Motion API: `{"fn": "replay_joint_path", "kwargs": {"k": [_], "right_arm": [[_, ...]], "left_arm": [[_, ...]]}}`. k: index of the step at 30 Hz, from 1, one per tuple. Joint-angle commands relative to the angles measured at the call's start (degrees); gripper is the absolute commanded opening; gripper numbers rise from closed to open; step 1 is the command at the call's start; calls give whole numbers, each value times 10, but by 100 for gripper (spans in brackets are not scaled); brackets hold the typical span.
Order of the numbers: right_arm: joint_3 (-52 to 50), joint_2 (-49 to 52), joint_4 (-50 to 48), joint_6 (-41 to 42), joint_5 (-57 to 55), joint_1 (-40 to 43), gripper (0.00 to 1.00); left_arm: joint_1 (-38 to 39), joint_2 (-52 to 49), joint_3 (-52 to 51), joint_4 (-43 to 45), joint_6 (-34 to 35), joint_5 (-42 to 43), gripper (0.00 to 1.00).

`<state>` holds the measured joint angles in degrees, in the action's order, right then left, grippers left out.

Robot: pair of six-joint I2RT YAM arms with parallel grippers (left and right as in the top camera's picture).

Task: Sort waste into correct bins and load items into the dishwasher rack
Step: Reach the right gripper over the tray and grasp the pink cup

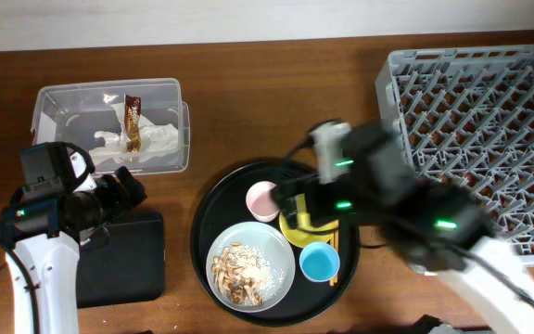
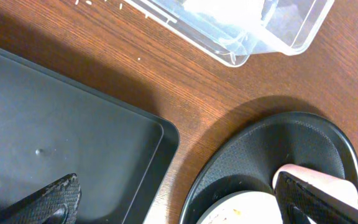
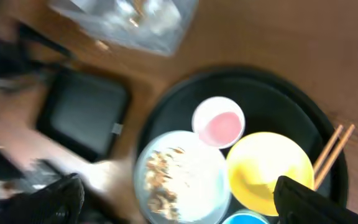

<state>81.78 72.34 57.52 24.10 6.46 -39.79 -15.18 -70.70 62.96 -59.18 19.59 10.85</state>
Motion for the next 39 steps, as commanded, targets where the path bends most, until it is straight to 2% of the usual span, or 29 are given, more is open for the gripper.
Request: {"fn": "replay_joint_path", "kwargs": {"k": [1,4,8,11,19,23,28,29,33,37,39], "right_arm": [[16,83,-1,49,-188,-71,99],[71,169,31,49,-184,-91,99],[218,290,161,47,-175,-93,99],[286,355,210,47,-170,-93,99],[283,397,136,49,-64,-93,99],[283,443,135,69,-67,-93,100],[283,490,136,80,-67,-93,95],[283,499,136,80,-67,-93,93],[283,523,138,95,-66,-93,68],[283,525,138,95,-66,-93,54],[283,526,138,94,-67,-93,53]], "left_arm": [[-3,7,9,0,7,-2,99],[-3,7,9,0,7,-2,99],[-3,7,9,0,7,-2,99],[-3,7,9,0,7,-2,99],[-3,7,9,0,7,-2,99],[-3,7,9,-1,7,-2,99],[-3,7,9,0,7,-2,99],[-3,7,9,0,7,-2,99],[-3,7,9,0,7,-2,99],[-3,7,9,0,7,-2,99],[-3,7,9,0,7,-2,99]]}}
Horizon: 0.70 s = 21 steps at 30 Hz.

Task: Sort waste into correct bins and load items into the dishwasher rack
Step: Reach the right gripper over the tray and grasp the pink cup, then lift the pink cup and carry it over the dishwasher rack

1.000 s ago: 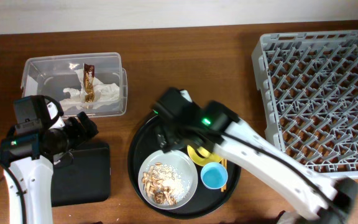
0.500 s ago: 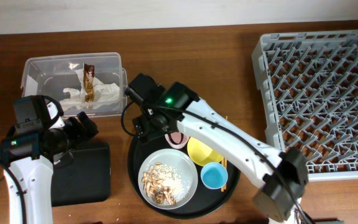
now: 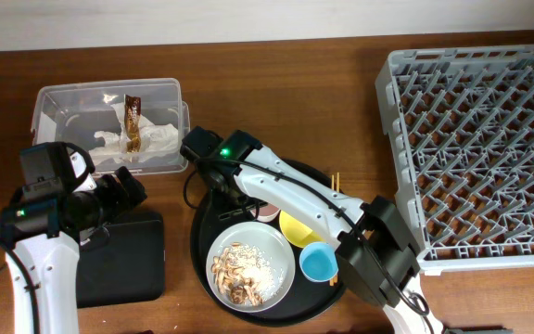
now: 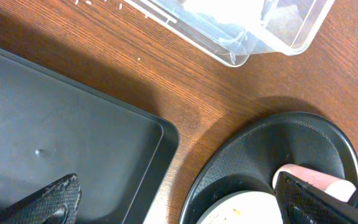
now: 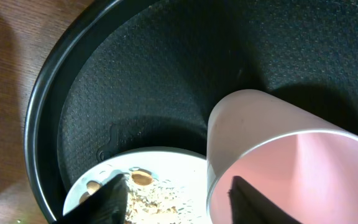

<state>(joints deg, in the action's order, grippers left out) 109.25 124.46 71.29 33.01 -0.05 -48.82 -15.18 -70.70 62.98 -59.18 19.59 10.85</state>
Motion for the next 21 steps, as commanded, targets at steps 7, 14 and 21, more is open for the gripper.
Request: {"fn": "replay_joint_path", "kwargs": {"k": [7,14,21], "right_arm": [[7,22,3,5,-6,-4,43],[8,21,19,5,-5,-2,27],[70,21,61,3,-7,-2,4]], "left_arm": [[-3,7,9,0,7,-2,99],[-3,7,9,0,7,-2,99],[-3,7,9,0,7,-2,99]]}}
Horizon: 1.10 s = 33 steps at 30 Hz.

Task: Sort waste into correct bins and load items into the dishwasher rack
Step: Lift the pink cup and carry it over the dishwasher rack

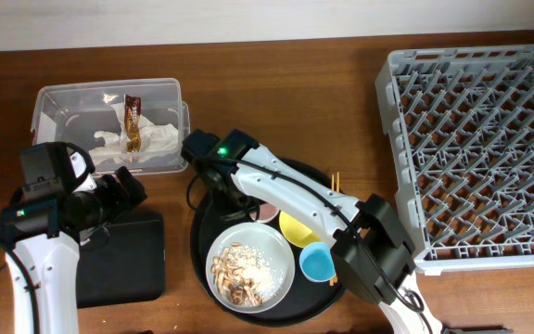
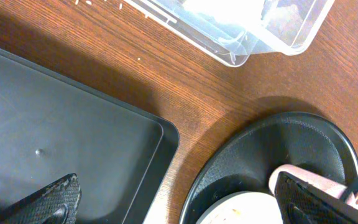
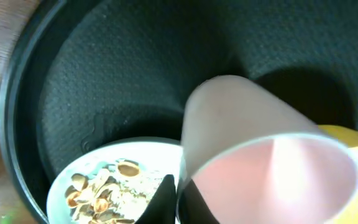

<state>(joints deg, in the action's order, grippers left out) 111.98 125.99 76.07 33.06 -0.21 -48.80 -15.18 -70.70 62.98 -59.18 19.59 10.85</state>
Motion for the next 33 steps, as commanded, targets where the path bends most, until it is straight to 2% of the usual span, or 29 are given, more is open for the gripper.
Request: {"fn": "replay_joint_path", "kwargs": {"k": [1,6,9,11,13,18,20,22,24,27,30,33], "right_arm": [[61,4,26,2,-5,1,4],[162,0,110,0,-8,17,4],[259,-8,191,-3,-53,45,4],[309,-24,213,-76,-73,76,4],[327,-53,213,-109,-74,122,4],[329,-118,211,-132,-69,297,4],[329,-129,208,-201,-69,373,4],[329,-132,205,-236,-61,447,4],[328,-128,193,-257,-3,546,4],[326,-115,144,-304,167,678,4],[326,-91,80,-344,336,785,4],[325,-50,30,-344,419,867,4]], "left_arm": [[-3,7,9,0,7,-2,99],[-3,7,9,0,7,-2,99],[-3,7,9,0,7,-2,99],[-3,7,9,0,7,-2,99],[-3,7,9,-1,7,-2,99],[-3,7,9,-1,7,-2,99],[-3,7,9,0,7,-2,99],[-3,7,9,0,7,-2,99],[-3,7,9,0,7,-2,99],[-3,7,9,0,7,-2,99],[-3,7,9,0,7,-2,99],[-3,7,9,0,7,-2,99]]}}
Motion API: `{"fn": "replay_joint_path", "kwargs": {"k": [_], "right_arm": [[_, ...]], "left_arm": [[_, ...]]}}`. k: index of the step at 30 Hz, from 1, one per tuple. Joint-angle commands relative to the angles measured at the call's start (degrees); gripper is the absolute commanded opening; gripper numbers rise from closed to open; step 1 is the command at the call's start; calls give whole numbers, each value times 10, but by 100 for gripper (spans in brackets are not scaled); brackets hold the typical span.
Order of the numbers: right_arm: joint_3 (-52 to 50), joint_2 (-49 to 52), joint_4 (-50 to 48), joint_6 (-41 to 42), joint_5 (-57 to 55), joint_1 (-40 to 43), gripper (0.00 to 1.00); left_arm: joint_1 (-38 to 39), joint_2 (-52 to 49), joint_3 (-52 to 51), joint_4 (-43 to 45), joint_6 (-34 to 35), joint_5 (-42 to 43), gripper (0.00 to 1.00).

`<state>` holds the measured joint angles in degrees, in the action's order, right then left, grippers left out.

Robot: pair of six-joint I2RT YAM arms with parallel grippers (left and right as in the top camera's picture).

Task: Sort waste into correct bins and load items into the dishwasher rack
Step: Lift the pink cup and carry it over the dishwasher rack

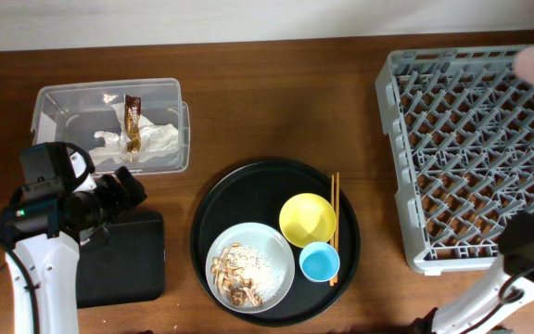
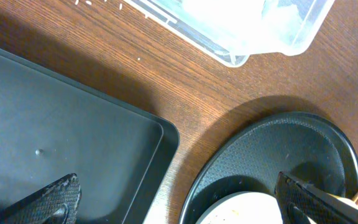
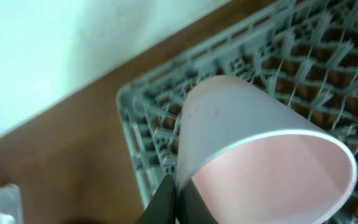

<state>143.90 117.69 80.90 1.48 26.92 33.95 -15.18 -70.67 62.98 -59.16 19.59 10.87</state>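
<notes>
The pink cup [image 3: 260, 155] hangs tilted over the far corner of the grey dishwasher rack [image 3: 160, 130], with my right gripper [image 3: 176, 202] shut on its rim. From overhead the cup is a blur at the rack's [image 1: 471, 148] top right edge. On the round black tray [image 1: 213, 199] sit a yellow bowl [image 1: 307, 219], a blue cup [image 1: 320, 263], a white plate of food scraps [image 1: 251, 264] and chopsticks [image 1: 334, 218]. My left gripper [image 2: 179, 208] is open, low over the gap between the black bin [image 2: 55, 124] and the tray [image 2: 278, 143].
A clear bin [image 1: 109, 125] holding tissue and a wrapper stands at the back left. The flat black bin [image 1: 123, 260] lies at the front left beside my left arm [image 1: 54, 209]. The right arm's base [image 1: 527, 243] shows by the rack's front right corner.
My right gripper, shut on the pink cup over the tray, is now over the rack's far right corner with the cup still held. The tray no longer holds the cup. Left arm unchanged.
My right gripper was open above the tray with the pink cup standing on it. Then it was down at the cup with its fingers astride the rim, then shut on the rim. Now the cup is held above the rack. My left gripper stayed open throughout.
</notes>
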Motion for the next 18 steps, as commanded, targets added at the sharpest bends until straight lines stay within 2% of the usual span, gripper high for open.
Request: {"fn": "replay_joint_path", "kwargs": {"k": [1,4,11,14,18], "right_arm": [[7,56,-41,-35,195,64,4],[7,108,-80,-73,306,108,4],[6,245,-169,-73,553,160,4],[7,282,-177,-73,579,159,4],[6,306,-167,-72,539,160,4]], "left_arm": [[-3,7,9,-1,7,-2,99],[-3,7,9,-1,7,-2,99],[-3,7,9,-1,7,-2,99],[-3,7,9,-1,7,-2,99],[-3,7,9,-1,7,-2,99]]}}
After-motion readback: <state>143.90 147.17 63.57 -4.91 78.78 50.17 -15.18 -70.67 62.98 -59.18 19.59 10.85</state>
